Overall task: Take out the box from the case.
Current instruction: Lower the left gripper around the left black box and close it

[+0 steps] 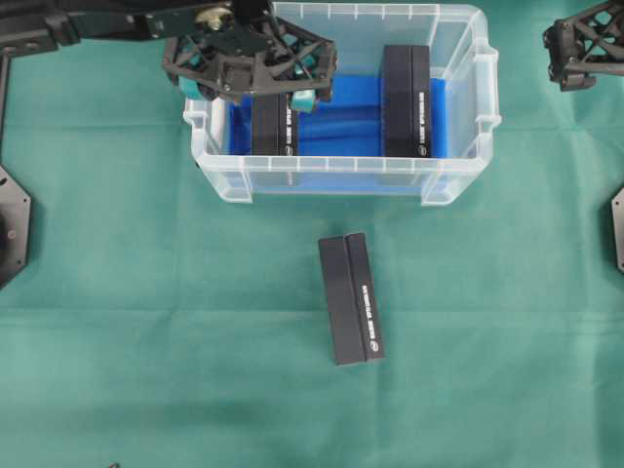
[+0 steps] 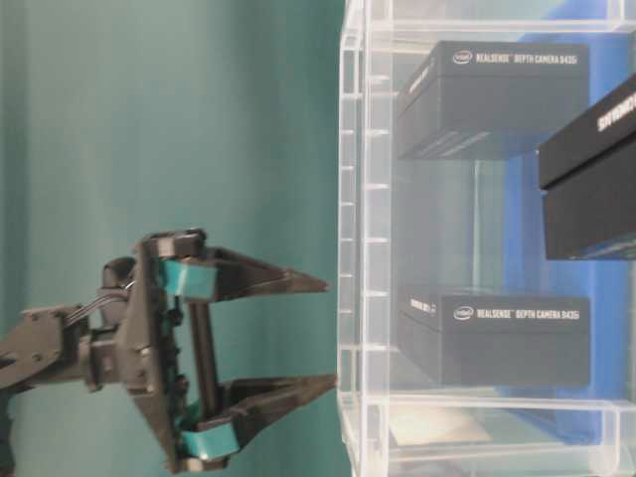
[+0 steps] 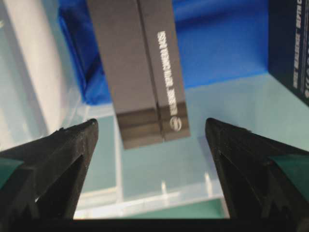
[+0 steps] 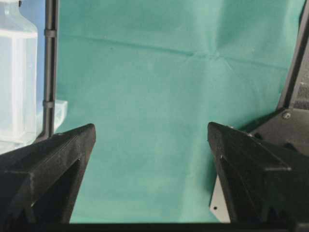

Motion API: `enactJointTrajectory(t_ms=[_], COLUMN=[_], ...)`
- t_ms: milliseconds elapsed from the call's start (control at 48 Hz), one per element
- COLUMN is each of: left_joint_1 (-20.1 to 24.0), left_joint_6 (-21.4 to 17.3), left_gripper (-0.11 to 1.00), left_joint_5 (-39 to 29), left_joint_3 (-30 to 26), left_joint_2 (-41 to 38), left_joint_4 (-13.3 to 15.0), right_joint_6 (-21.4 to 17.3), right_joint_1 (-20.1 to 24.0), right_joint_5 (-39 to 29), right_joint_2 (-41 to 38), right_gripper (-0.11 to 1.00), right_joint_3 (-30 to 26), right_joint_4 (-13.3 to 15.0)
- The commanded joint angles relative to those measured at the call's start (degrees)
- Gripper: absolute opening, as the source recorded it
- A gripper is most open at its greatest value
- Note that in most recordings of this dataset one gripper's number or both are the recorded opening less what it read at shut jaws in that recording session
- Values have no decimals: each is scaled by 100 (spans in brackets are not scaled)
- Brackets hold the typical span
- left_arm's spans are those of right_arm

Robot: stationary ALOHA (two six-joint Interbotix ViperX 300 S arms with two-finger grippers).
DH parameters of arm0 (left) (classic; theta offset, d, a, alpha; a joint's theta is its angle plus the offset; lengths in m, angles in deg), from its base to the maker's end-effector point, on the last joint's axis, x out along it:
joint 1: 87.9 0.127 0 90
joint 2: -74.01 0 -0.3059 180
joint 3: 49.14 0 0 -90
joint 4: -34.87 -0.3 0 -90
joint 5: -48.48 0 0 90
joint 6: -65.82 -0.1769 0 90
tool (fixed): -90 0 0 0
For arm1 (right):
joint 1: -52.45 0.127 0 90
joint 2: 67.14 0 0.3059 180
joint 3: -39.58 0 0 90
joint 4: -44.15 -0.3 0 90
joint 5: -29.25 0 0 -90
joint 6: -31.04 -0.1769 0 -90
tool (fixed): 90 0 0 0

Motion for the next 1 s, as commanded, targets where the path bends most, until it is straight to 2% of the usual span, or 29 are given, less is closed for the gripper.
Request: enactJointTrajectory(t_ms=[0, 313, 688, 980], left_joint_1=[0, 26, 105, 123], left_joint_6=[9, 26, 246, 264], left_gripper=[90, 90, 90, 90], left_joint_5=[141, 334, 773, 932], left_joint_3=[-26, 264, 615, 659], left_joint_2=[0, -246, -264, -352], left_joint_4=[-62, -62, -62, -62], right_joint_6=[9, 9, 18, 18], right_joint_1=[26, 97, 158, 202], right_joint_5=[18, 18, 53, 158], right_joint_2=[53, 53, 53, 53], right_gripper=[92, 92, 92, 92], right_joint_3=[-97, -97, -97, -97], right_joint_4=[0, -9, 0, -9])
